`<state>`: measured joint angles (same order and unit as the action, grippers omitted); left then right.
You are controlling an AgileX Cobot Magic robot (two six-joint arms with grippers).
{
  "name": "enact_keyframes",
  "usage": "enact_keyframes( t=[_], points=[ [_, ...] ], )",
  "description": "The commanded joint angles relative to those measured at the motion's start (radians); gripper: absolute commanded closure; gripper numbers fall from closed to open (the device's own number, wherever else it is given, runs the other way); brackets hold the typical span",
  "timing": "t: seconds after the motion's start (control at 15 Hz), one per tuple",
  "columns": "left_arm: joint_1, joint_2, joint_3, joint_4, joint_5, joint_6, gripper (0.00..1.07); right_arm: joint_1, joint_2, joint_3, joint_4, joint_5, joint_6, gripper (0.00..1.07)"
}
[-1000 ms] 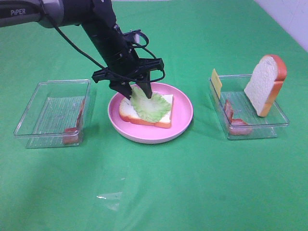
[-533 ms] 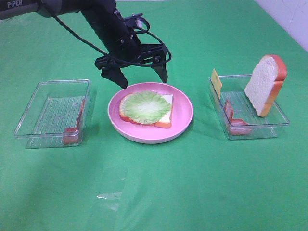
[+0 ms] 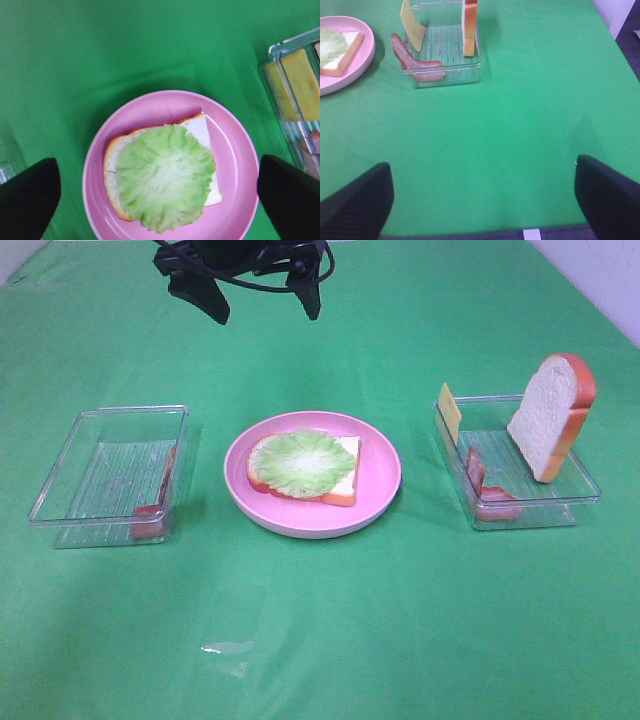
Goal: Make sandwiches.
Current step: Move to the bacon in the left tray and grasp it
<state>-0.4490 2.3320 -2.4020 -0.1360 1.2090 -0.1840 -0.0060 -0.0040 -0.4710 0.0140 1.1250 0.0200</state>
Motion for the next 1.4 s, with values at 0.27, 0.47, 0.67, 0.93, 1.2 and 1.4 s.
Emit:
enact_keyframes(
  t=[0.27, 0.47, 0.67, 0.93, 1.2, 1.4],
  points=[
    [0.001, -0.129, 0.224, 0.082, 0.109, -0.040, 0.06, -0.004, -0.026, 0.006, -0.001, -0.001, 0.007, 0.11],
    [0.001, -0.214, 0.442, 0.103, 0.109, -0.083, 0.06, -0.004, -0.026, 0.006, -0.001, -0.001, 0.007, 0.11],
    [0.001, -0.256, 0.610, 0.129, 0.109, -0.142, 0.06, -0.004, -0.026, 0.006, -0.001, -0.001, 0.007, 0.11],
    [0.001, -0.267, 0.711, 0.192, 0.109, -0.231, 0.06, -0.004, -0.026, 0.006, -0.001, -0.001, 0.007, 0.11],
    [0.001, -0.259, 0.711, 0.246, 0.058, -0.282, 0.06, -0.004, -0.026, 0.006, -0.001, -0.001, 0.007, 0.11],
    [0.001, -0.259, 0.711, 0.243, -0.007, -0.334, 0.06, -0.004, -0.026, 0.006, -0.001, -0.001, 0.007, 0.11]
  ],
)
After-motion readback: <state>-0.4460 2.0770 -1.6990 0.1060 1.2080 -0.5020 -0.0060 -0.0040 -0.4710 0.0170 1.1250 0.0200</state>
